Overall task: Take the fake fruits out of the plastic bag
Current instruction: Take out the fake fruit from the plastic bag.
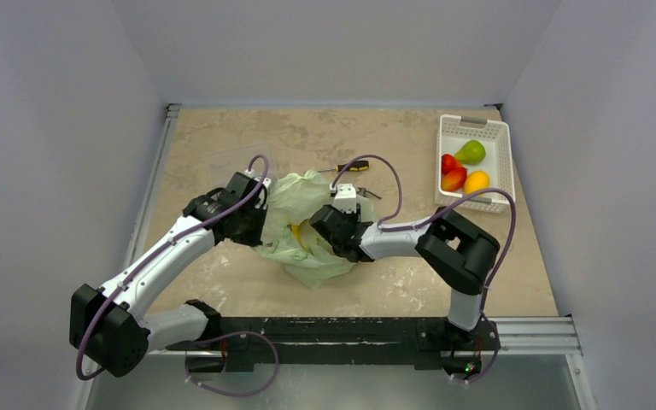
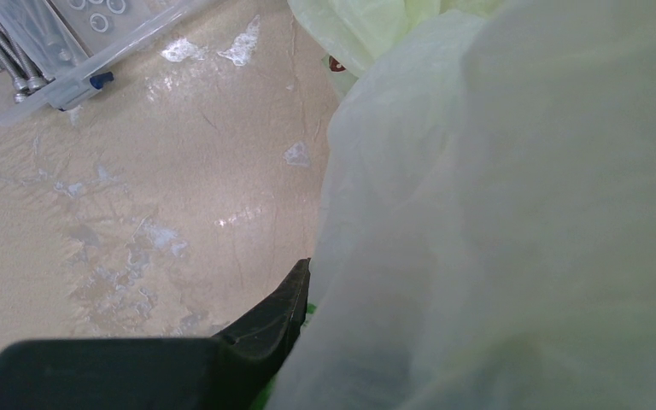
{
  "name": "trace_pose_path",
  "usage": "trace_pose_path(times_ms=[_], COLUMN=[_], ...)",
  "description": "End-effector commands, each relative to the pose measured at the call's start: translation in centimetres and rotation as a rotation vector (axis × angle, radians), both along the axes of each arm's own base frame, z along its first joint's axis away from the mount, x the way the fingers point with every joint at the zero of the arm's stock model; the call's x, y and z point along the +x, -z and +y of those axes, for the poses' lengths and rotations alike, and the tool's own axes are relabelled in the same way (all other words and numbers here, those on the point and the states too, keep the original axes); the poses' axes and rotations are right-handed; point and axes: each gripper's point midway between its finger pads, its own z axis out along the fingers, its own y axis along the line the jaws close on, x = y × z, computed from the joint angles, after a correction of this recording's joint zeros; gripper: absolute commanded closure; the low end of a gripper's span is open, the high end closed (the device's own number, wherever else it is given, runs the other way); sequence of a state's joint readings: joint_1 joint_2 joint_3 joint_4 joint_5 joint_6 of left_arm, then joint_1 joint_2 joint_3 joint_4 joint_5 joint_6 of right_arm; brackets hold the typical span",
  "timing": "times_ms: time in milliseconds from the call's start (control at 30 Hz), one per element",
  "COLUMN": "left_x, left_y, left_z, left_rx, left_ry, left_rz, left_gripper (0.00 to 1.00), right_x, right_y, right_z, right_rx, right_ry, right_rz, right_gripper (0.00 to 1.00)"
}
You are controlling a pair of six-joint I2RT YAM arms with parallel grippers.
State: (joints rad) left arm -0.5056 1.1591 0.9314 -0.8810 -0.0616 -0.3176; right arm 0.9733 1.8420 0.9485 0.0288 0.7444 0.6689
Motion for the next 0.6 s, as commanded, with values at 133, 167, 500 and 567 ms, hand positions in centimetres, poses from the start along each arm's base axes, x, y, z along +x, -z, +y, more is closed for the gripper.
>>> trace_pose_path(times_ms=[133, 167, 500, 567], left_x=[0.6, 0.6, 0.6, 0.7], left_y=[-0.8, -0.8, -1.0, -1.2], left_z=[-0.1, -0.1, 0.2, 0.3], left_rx=[0.003, 0.004, 0.012, 0.013], left_ry=[0.010, 0.010, 0.001, -0.005], left_rz=[-0.033, -0.033, -0.046, -0.053], left_gripper=[1.00, 1.00, 1.00, 1.00], right_x=[0.6, 0.3, -2.3, -3.3], right_y=[-1.9, -2.4, -7.8, -9.2], right_z=[1.1, 1.3, 4.6, 5.5], right_rx=[0.010, 0.023, 0.194, 0.242], right_ry=[-0.059, -0.083, -0.419, -0.513], right_rz=[-0.058, -0.067, -0.151, -0.180], right_gripper=[0.72, 0.77, 1.00, 1.00])
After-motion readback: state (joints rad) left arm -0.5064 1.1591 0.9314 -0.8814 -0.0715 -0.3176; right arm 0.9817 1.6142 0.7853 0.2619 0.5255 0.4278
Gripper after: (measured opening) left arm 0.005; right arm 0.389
